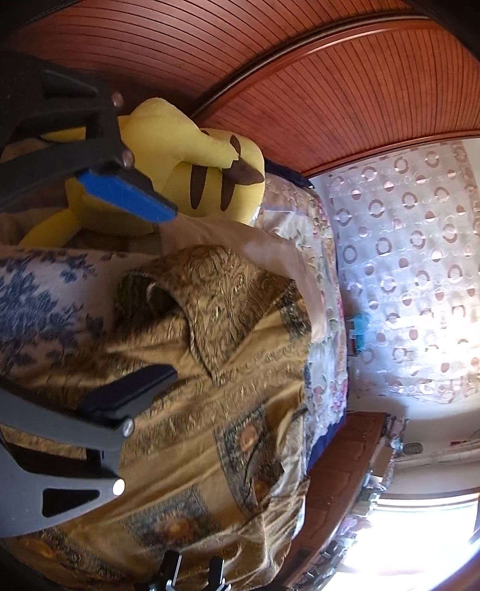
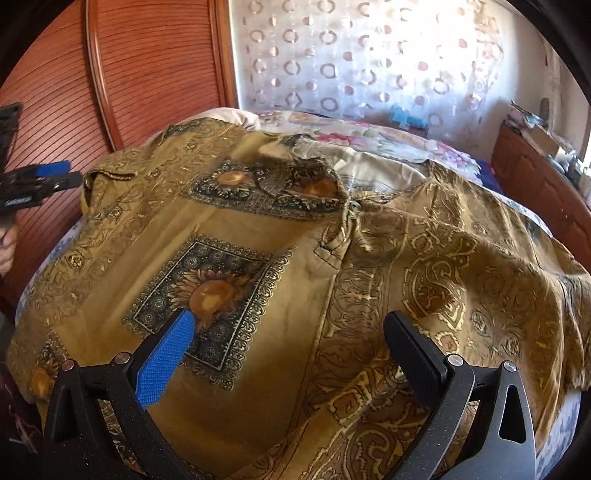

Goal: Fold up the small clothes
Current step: 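Lower the left tool to the shirt's sleeve edge and close on it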

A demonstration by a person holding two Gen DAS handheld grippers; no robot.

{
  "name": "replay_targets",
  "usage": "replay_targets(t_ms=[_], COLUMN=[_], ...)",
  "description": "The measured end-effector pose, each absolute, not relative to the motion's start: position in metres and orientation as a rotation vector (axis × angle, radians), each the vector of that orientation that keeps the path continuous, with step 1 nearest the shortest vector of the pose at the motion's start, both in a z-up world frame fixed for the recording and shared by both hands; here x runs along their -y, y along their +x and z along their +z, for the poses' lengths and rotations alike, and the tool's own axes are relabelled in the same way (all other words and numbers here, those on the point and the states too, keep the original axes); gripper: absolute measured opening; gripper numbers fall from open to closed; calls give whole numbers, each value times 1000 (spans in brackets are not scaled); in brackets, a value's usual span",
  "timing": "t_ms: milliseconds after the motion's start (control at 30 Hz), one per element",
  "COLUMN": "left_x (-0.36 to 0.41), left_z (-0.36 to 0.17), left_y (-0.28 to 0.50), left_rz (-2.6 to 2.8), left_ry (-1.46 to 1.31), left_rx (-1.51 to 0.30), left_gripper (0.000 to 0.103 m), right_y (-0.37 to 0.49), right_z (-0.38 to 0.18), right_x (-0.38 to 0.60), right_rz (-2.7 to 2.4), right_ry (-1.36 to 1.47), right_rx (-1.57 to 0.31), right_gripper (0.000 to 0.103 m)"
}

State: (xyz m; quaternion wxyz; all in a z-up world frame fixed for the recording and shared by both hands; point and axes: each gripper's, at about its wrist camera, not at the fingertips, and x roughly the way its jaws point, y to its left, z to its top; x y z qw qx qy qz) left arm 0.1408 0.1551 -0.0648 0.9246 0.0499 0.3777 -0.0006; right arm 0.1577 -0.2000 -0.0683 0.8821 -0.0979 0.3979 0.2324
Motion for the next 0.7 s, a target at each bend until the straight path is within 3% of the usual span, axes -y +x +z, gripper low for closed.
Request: replay_targets(t_ms=[33, 133, 267, 433, 533, 700], left_x=[-156, -162, -163, -158, -160, -170], left_z=[-66, -72, -73, -69, -66, -43], left_y=[145, 155, 163, 169, 174, 170], left_rz=[0, 6, -5, -15, -13, -6], left_ry=[106, 120, 134, 179, 186, 141], left_rx=[-784, -808, -811, -813, -826, -790], left_gripper=[62, 49, 41, 9, 2, 0], right_y=[158, 161, 161, 159, 160, 159], right_z=[-70, -74, -77, -79, -80, -80], right_x=[199, 197, 195, 191, 190, 189], right_rz=[486, 482, 487, 486, 482, 477], right_ry=[-206, -210, -222, -246, -254, -268], right_rx=[-835, -857, -866, -858, -854, -850], right_gripper=[103, 103, 103, 103, 103, 103])
